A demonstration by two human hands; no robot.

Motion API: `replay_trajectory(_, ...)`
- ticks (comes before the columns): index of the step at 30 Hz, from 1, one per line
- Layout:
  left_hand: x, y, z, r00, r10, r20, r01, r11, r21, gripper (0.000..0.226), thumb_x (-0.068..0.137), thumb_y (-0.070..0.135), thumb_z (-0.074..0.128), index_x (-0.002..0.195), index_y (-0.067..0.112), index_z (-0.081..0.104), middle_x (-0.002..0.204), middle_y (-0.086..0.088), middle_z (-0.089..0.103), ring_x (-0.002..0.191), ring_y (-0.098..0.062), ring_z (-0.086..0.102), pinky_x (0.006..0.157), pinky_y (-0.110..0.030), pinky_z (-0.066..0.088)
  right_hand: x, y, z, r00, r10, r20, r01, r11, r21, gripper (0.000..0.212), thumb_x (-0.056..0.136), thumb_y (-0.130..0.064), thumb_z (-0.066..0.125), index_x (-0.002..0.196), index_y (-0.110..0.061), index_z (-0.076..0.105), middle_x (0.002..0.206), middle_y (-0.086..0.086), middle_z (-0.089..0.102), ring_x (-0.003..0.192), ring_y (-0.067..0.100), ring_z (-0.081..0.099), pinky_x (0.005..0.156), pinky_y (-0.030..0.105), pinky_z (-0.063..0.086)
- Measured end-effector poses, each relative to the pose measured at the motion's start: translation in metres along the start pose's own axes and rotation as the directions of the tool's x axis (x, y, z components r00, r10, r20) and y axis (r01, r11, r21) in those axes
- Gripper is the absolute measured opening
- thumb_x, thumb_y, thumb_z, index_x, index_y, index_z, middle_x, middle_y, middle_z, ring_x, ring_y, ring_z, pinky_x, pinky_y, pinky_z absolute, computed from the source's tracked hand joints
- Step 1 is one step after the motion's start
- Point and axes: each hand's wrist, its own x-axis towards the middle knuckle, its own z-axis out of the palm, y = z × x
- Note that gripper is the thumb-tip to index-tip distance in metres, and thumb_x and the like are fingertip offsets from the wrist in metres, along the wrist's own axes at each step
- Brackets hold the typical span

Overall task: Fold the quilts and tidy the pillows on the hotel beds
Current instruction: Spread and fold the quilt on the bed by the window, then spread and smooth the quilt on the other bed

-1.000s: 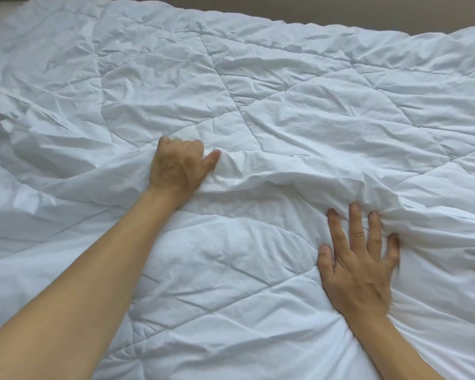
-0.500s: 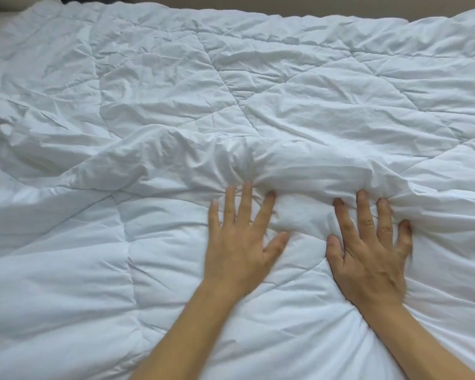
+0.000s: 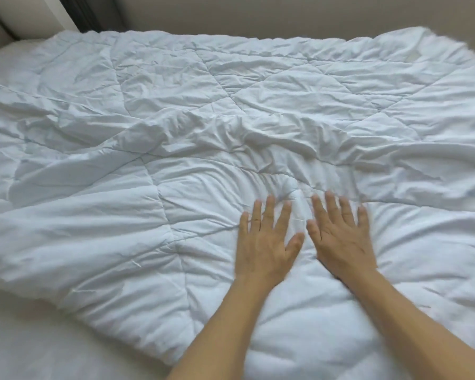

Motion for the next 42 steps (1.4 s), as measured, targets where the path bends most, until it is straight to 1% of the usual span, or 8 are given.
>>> replay_trajectory(7, -0.135, 0.033, -0.004, 0.991, 0.038, 0.126, -0.035, 0.999, -0.029, 0.068, 0.099, 0.064, 0.029, 0.158, 0.028, 0.032, 0.167, -0.005, 0.024, 0.153, -0.029, 0.026, 0.118, -0.05, 0.019, -0.184, 0.013, -0.004, 0.993, 0.063, 0.101, -0.066, 0.998, 0.025, 0.065, 0.098, -0.055, 0.033, 0.154, -0.024, 0.043, 0.164, 0.004, 0.034, 0.152, 0.029, 0.027, 0.119, 0.057, 0.018)
replay_trajectory(11, -0.196, 0.053, -0.033, 0.986, 0.005, 0.166, 0.002, 0.999, -0.04, 0.07, 0.099, 0.067, 0.019, 0.152, 0.028, 0.044, 0.162, -0.005, 0.032, 0.142, -0.034, 0.045, 0.117, -0.046, 0.016, -0.269, 0.017, -0.026, 0.986, 0.1, 0.134, -0.107, 0.993, 0.052, 0.066, 0.1, -0.059, 0.022, 0.15, -0.024, 0.047, 0.163, 0.0, 0.032, 0.153, 0.026, 0.021, 0.113, 0.057, 0.022)
replay_trajectory(13, -0.207, 0.061, -0.074, 0.99, -0.01, 0.144, 0.017, 0.999, -0.051, 0.07, 0.1, 0.067, 0.016, 0.153, 0.03, 0.043, 0.162, -0.004, 0.033, 0.145, -0.033, 0.041, 0.115, -0.047, 0.019, -0.292, 0.018, -0.059, 0.976, 0.149, 0.159, -0.158, 0.986, 0.048, 0.07, 0.1, -0.063, 0.015, 0.15, -0.025, 0.045, 0.162, -0.001, 0.037, 0.148, 0.031, 0.029, 0.111, 0.057, 0.022)
replay_trajectory(16, -0.206, 0.082, -0.158, 1.0, 0.01, 0.028, -0.009, 0.998, -0.06, 0.071, 0.099, 0.068, 0.017, 0.157, 0.032, 0.032, 0.167, -0.003, 0.024, 0.152, -0.031, 0.025, 0.118, -0.048, 0.015, -0.3, 0.022, -0.14, 0.968, 0.248, 0.045, -0.25, 0.966, 0.062, 0.068, 0.099, -0.062, 0.025, 0.155, -0.024, 0.039, 0.162, -0.001, 0.037, 0.145, 0.035, 0.039, 0.112, 0.058, 0.019)
replay_trajectory(21, -0.2, 0.147, -0.318, 0.985, 0.101, -0.141, -0.114, 0.989, -0.09, 0.074, 0.096, 0.071, 0.018, 0.161, 0.035, 0.016, 0.17, 0.0, 0.003, 0.157, -0.027, 0.002, 0.123, -0.048, 0.004, -0.315, 0.024, -0.329, 0.949, 0.276, -0.15, -0.253, 0.955, 0.157, 0.078, 0.094, -0.066, 0.015, 0.163, -0.031, 0.01, 0.172, -0.003, 0.004, 0.158, 0.032, 0.002, 0.122, 0.059, 0.0)
replay_trajectory(25, -0.208, 0.208, -0.433, 0.947, 0.19, -0.261, -0.219, 0.972, -0.088, 0.077, 0.092, 0.073, 0.01, 0.16, 0.04, -0.002, 0.169, 0.004, -0.013, 0.155, -0.021, -0.018, 0.125, -0.046, -0.007, -0.349, 0.045, -0.458, 0.901, 0.3, -0.314, -0.245, 0.948, 0.203, 0.077, 0.094, -0.064, 0.015, 0.163, -0.029, 0.01, 0.172, 0.001, 0.005, 0.158, 0.035, 0.003, 0.122, 0.061, -0.001)
replay_trajectory(32, -0.253, 0.334, -0.535, 0.851, 0.277, -0.447, -0.327, 0.944, -0.036, 0.075, 0.093, 0.071, 0.015, 0.16, 0.04, -0.001, 0.17, 0.002, -0.009, 0.156, -0.023, -0.012, 0.125, -0.048, -0.003, -0.448, 0.147, -0.568, 0.803, 0.344, -0.486, -0.271, 0.938, 0.217, 0.074, 0.099, -0.061, 0.025, 0.163, -0.032, 0.002, 0.172, 0.0, -0.001, 0.158, 0.034, -0.003, 0.122, 0.063, -0.003)
replay_trajectory(42, -0.308, 0.572, -0.518, 0.881, 0.221, -0.417, -0.299, 0.945, -0.13, 0.083, 0.084, 0.079, 0.011, 0.158, 0.044, -0.006, 0.17, 0.002, -0.01, 0.156, -0.026, -0.013, 0.125, -0.049, -0.004, -0.559, 0.364, -0.637, 0.796, 0.335, -0.504, -0.284, 0.942, 0.177, 0.08, 0.089, -0.068, 0.013, 0.161, -0.036, -0.004, 0.172, -0.001, -0.005, 0.157, 0.034, -0.007, 0.123, 0.062, -0.004)
